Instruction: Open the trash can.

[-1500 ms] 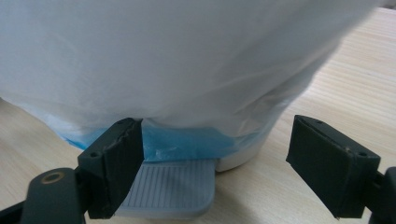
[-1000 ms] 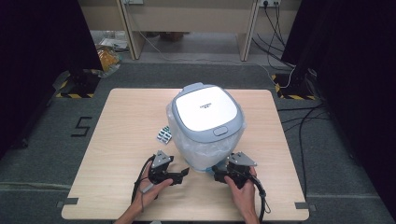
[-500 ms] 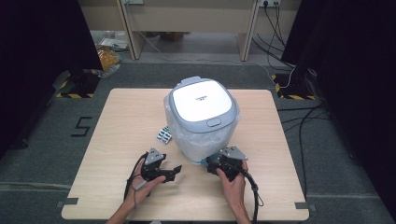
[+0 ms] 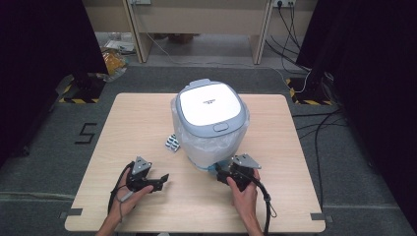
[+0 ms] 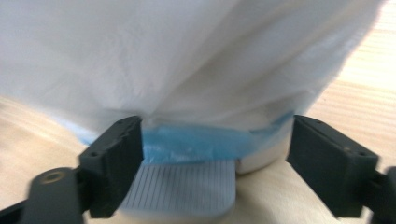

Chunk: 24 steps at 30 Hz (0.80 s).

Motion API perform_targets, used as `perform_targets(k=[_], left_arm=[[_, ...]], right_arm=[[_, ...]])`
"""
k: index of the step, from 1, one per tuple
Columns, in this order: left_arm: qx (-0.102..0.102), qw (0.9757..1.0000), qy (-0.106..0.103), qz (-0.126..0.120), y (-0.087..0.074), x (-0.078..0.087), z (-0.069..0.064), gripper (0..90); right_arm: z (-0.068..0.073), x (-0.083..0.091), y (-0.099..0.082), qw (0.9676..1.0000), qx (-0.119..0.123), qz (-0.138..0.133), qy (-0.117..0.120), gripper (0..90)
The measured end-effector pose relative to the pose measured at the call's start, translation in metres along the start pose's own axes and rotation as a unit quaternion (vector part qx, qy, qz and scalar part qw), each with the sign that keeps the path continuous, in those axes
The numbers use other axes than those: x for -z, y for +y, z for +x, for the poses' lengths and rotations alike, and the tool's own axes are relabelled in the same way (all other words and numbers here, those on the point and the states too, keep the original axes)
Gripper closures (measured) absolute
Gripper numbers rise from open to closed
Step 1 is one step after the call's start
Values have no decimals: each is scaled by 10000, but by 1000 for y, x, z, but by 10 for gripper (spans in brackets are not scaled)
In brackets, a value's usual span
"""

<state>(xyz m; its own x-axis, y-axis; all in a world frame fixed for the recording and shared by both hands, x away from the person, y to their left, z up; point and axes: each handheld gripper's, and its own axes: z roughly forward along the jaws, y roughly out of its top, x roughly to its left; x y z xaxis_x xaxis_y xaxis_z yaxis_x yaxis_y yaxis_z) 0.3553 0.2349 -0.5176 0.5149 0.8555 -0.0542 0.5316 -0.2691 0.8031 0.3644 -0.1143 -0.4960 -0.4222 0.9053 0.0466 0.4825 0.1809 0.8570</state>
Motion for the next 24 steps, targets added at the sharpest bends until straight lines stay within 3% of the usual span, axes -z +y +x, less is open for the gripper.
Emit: perform_targets(k=[2,4,7,8,9,10,18,20,24], left_arm=[[-114,9996,128,245,-6,3,8,157],[-72,9991,140,389,-10,4,15,144],[-42,9989,237,409,-12,6,21,146],[-4,9988,258,408,-12,7,23,146],[-39,9988,228,424,-12,8,25,147],[-70,9989,178,431,-13,8,27,145],[-118,9989,140,432,-13,8,29,141],[-124,9989,143,437,-13,8,29,141],[-123,9989,143,436,-13,8,29,141]], right_arm=[[-2,9,-4,9995,228,210,17,192],[-1,18,-10,9983,502,278,135,195],[4,26,-19,9946,692,219,744,190],[4,26,-19,9946,692,219,744,190],[8,23,-21,9910,890,196,977,192],[11,21,-21,9899,946,199,1033,192],[21,11,-16,9880,1033,94,1143,214],[28,5,-14,9856,1151,147,1231,233],[34,-1,-15,9845,1387,221,1046,231]])
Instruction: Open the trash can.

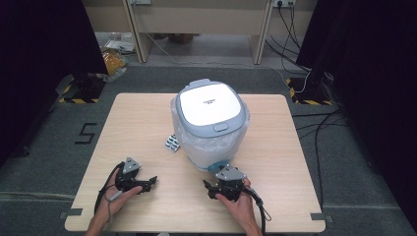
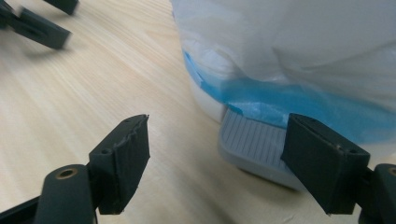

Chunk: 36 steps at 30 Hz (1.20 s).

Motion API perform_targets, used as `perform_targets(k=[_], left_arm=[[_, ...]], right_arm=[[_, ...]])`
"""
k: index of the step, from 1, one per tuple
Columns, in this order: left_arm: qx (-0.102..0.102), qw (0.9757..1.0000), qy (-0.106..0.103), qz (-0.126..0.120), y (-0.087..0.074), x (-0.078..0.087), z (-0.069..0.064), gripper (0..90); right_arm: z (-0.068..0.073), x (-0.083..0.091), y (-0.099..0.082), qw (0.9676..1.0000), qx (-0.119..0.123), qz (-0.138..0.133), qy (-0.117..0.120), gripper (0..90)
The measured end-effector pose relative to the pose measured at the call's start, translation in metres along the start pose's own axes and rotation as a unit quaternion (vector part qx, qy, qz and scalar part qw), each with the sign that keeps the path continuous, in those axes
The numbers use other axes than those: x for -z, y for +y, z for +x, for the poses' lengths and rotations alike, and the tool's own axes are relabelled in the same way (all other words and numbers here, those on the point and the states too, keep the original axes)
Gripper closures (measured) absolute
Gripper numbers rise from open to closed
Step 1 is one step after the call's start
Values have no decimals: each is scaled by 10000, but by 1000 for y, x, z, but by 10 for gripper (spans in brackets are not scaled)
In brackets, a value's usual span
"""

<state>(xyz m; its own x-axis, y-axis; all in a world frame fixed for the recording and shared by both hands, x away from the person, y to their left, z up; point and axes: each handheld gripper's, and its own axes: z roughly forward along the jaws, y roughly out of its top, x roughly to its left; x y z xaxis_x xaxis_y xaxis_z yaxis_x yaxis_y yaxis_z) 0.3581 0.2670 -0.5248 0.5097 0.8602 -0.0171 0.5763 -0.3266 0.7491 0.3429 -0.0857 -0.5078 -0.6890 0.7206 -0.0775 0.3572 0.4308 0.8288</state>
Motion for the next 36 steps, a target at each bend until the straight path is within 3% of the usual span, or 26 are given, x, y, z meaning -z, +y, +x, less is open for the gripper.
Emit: perform_targets(k=[10,19,23,29,36], left_arm=[[1,10000,2,-3,0,0,0,140],[4,10000,2,-3,0,0,0,139],[35,10000,23,-8,1,-1,-1,130],[48,10000,36,9,1,-1,-1,127],[51,10000,37,9,1,-1,-1,126]], right_arm=[[7,-4,-1,9991,356,201,-128,204],[7,-4,-1,9992,299,243,-97,202],[6,-5,-1,9987,427,277,-76,199],[2,-5,-1,9993,257,259,65,200],[2,-6,-1,9989,311,355,75,199]])
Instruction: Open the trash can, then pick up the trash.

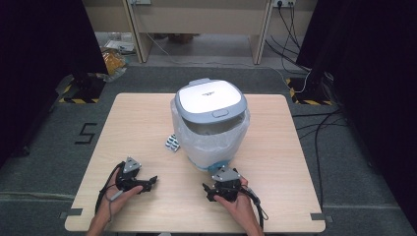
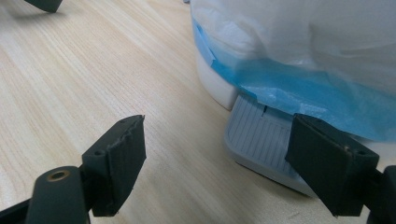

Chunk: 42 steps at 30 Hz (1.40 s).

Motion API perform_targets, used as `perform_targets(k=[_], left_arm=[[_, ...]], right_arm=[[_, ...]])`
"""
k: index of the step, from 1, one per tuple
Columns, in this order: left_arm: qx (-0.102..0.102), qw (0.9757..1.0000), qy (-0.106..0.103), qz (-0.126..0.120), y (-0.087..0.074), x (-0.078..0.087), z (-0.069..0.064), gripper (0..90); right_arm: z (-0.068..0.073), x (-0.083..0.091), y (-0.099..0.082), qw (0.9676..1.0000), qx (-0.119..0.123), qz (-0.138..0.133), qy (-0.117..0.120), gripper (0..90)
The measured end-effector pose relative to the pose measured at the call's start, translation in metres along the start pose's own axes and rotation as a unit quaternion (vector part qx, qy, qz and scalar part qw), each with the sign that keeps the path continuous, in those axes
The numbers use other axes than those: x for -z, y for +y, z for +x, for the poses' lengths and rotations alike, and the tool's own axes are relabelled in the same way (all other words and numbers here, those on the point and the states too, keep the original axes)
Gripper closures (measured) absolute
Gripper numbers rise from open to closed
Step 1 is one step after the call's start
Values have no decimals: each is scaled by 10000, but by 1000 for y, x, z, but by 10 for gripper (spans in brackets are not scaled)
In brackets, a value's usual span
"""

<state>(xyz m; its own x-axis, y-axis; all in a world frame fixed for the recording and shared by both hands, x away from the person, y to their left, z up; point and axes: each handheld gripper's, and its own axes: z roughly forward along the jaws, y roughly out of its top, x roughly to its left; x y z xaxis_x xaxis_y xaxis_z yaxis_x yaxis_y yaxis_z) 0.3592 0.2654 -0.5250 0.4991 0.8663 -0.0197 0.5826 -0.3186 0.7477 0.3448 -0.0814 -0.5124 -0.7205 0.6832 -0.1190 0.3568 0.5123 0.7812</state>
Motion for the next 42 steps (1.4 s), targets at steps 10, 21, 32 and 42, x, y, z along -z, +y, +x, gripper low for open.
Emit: perform_targets(k=[10,21,32,42], left_arm=[[-1,10000,2,1,0,0,0,126],[0,10000,2,1,0,0,0,126],[13,10000,11,-4,0,-1,0,127],[93,9988,-120,-456,20,-1,-3,148]], right_arm=[[0,-5,-2,9999,-41,124,44,193],[-2,-4,-2,9998,-51,172,127,193],[-2,-4,-2,9997,-51,173,134,193],[-2,-4,-2,9998,-31,182,119,193]])
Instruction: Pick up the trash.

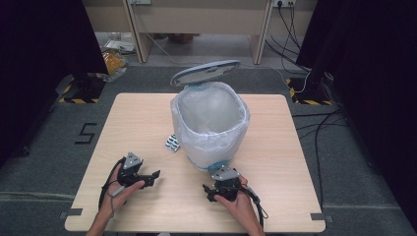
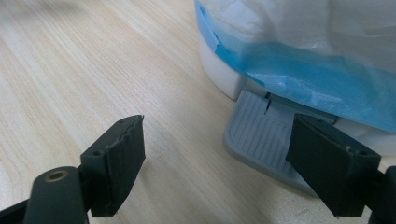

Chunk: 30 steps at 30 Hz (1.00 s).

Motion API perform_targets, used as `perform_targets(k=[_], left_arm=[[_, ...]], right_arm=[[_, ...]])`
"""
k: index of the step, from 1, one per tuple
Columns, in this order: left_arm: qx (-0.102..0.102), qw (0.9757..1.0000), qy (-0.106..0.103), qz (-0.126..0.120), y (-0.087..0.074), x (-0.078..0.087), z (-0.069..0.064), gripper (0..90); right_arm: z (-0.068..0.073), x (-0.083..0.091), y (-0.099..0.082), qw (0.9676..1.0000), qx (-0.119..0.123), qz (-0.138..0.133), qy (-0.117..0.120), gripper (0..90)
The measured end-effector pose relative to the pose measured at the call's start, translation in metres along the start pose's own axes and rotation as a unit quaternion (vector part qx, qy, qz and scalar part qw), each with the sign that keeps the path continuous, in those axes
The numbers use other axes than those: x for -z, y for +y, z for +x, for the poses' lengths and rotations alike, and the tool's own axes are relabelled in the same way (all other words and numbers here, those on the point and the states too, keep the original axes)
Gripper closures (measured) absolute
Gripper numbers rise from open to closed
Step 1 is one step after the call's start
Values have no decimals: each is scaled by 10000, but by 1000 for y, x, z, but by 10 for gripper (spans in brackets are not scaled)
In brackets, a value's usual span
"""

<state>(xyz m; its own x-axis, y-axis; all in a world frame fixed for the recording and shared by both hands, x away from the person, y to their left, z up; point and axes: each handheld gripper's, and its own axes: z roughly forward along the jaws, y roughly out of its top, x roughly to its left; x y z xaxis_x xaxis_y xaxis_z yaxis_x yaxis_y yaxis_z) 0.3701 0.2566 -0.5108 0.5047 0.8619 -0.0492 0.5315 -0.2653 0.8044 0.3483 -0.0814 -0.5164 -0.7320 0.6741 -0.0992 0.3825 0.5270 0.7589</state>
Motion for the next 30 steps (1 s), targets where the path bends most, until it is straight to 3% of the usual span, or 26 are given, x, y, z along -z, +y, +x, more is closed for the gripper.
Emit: perform_targets(k=[4,6,13,19,27,30], left_arm=[[76,9999,31,-151,10,-14,3,149],[219,9996,-69,-151,13,-24,5,149],[146,9997,-107,-190,40,-49,3,149],[336,9992,-183,-150,43,-72,9,149],[141,9996,-115,-212,53,-87,7,149],[169,9995,-97,-265,56,-89,11,150]], right_arm=[[0,0,0,10000,-27,15,9,193],[0,0,0,10000,-11,13,6,193],[-1,0,0,10000,-5,5,25,193],[0,0,0,10000,-12,11,24,193],[0,0,0,10000,-8,14,30,193],[-1,0,0,10000,12,0,41,193]])
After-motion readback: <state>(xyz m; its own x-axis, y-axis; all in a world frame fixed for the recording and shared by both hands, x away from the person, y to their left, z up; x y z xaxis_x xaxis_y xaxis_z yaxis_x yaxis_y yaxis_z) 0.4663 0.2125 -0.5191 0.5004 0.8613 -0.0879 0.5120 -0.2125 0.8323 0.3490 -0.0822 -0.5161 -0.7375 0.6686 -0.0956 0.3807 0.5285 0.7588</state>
